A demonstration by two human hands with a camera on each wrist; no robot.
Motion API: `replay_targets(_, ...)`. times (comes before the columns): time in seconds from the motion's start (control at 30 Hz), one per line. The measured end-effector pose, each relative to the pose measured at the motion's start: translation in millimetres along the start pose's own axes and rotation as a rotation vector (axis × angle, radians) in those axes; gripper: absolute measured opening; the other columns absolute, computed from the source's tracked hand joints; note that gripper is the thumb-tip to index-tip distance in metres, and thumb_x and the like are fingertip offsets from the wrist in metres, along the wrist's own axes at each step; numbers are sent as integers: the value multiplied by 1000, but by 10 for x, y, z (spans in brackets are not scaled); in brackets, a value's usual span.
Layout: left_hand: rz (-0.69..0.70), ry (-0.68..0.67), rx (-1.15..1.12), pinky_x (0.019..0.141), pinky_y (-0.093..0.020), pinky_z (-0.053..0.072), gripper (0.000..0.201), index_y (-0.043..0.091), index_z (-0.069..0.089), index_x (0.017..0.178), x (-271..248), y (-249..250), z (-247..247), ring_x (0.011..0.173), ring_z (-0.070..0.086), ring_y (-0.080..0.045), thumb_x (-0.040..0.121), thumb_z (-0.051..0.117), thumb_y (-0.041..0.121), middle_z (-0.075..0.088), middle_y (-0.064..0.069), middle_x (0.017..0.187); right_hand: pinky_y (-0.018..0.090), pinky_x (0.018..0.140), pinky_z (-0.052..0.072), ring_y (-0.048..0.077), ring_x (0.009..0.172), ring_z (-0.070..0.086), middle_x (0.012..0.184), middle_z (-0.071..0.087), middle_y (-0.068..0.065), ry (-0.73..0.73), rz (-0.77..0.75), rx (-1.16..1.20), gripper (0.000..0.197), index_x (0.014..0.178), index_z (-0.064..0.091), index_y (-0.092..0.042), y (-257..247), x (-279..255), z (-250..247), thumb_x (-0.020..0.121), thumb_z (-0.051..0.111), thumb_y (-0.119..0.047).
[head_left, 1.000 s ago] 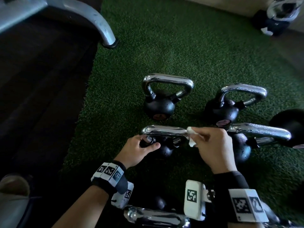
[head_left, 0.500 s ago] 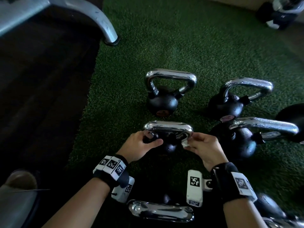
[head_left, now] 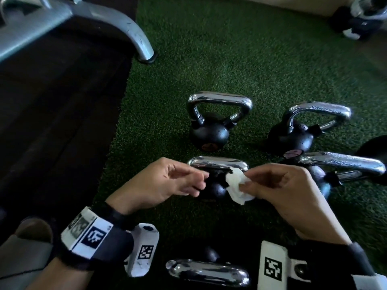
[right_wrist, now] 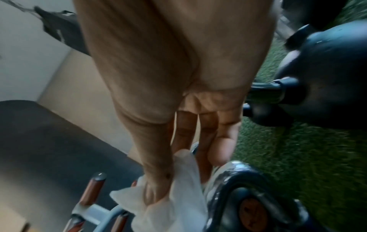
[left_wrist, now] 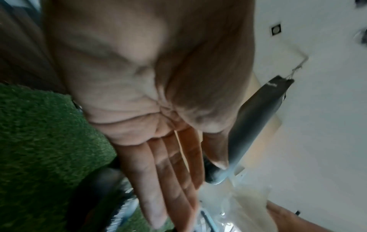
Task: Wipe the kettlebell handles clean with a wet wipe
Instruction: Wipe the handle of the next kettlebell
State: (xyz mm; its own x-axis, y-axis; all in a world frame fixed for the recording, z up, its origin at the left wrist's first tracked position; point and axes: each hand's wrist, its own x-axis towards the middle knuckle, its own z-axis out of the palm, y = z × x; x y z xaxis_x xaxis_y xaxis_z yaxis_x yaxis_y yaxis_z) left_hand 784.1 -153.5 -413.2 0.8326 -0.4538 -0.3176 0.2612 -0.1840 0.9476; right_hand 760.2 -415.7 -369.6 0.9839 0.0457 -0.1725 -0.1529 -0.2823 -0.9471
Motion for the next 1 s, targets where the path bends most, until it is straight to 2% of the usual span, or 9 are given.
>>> replay_targets(0.13,30,-47,-222,98,-38,58,47,16,67,130,34,162,137,112,73,-24,93,53,41,75,-8,121,26,68,52,11,68,67,80,76,-4,-33,-197,-44,19,78,83,-30,-174,38,177,60,90,-30)
replay_targets(0.23,67,-79,-342,98,-39,58,39,17,71,123,90,158,235,111,72,-24,94,53,35,75,-8,122,16,62,46,6,65,62,81,70,-10,-6,-282,-164,21,77,83,-34,-147,90,221,64,95,-22)
replay_targets(0.33,110,-74,-441,89,-32,61,32,19,77,117,121,131,280,105,72,-19,90,60,23,74,-8,123,22,63,49,10,63,64,79,73,-9,39,-287,-238,26,78,80,-32,-101,135,232,66,94,-13)
replay_targets(0.43,159,-25,-438,84,-28,61,31,13,75,119,117,125,288,104,73,-20,90,64,14,76,-11,118,28,60,50,13,60,59,75,72,-4,78,-253,-205,30,85,74,-29,-37,205,218,65,94,-18)
replay_targets(0.53,255,99,-237,91,-29,60,31,10,74,120,109,149,240,107,73,-16,89,71,13,78,-4,113,27,61,51,14,63,59,81,69,1,6,-226,-179,44,106,70,-35,125,253,95,71,92,-21)
replay_targets(0.6,382,315,99,96,-25,57,29,16,76,119,117,132,206,106,73,-6,90,76,16,79,10,109,16,62,50,7,61,61,81,71,-1,78,-181,-275,50,115,67,-36,353,322,-17,75,87,-12)
replay_targets(0.7,560,521,376,93,-14,54,27,18,76,119,162,130,268,104,69,9,93,74,12,73,23,110,14,68,48,2,64,64,85,74,-9,119,43,-551,49,118,68,-33,733,450,-99,75,84,-16)
replay_targets(0.83,641,524,599,100,-19,53,26,16,76,119,366,73,435,109,66,10,94,73,14,73,18,117,24,91,53,4,97,70,104,76,-14,-64,156,-512,63,120,71,-35,1090,594,92,63,93,-51)
replay_targets(1.0,672,504,756,111,-38,48,27,17,72,125,493,-89,530,99,72,-1,99,68,17,75,14,116,6,68,42,-2,84,64,95,75,-14,78,165,-444,46,108,77,-33,1222,669,311,68,89,-55)
